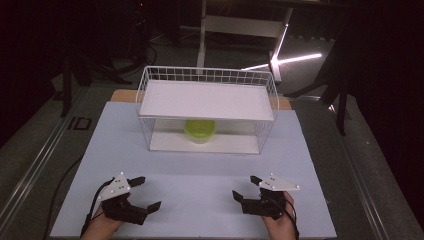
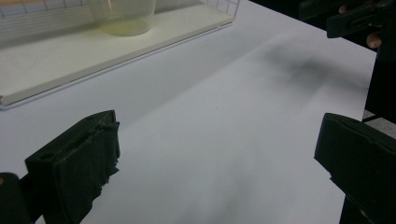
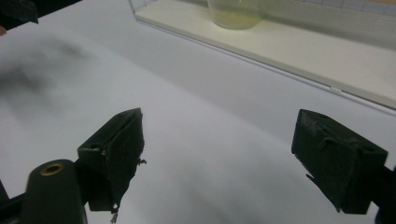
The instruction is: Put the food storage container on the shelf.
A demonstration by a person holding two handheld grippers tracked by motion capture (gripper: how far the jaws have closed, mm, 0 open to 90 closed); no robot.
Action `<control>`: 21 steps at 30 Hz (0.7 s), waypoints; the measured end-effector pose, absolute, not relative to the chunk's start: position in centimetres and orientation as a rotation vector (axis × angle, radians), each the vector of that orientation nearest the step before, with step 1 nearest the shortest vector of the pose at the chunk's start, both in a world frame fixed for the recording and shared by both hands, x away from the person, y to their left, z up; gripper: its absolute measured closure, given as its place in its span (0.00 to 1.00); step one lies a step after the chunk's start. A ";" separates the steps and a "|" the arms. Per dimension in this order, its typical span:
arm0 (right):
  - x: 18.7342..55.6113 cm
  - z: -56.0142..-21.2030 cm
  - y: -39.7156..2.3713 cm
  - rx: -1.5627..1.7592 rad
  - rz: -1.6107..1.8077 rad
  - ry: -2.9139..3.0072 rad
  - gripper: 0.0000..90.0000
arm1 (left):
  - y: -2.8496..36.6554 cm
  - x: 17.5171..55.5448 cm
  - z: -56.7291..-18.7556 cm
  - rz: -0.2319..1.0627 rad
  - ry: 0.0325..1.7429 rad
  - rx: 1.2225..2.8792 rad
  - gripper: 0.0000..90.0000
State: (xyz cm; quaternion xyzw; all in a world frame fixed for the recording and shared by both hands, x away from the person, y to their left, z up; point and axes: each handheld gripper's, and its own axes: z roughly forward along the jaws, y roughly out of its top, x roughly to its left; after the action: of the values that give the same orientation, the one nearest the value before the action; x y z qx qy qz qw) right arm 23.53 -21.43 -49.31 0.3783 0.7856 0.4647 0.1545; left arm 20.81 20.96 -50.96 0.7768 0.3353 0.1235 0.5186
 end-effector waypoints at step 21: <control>23.8 -50.3 -22.0 1.084 1.310 2.228 0.19 | 20.8 20.8 -51.8 0.314 0.830 1.796 0.01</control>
State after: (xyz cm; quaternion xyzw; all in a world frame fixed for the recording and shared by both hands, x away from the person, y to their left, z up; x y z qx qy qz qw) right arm 23.81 -21.97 -50.32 0.3811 0.7836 0.4607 0.1685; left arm 20.79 20.81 -51.76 0.7552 0.3491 0.1320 0.5388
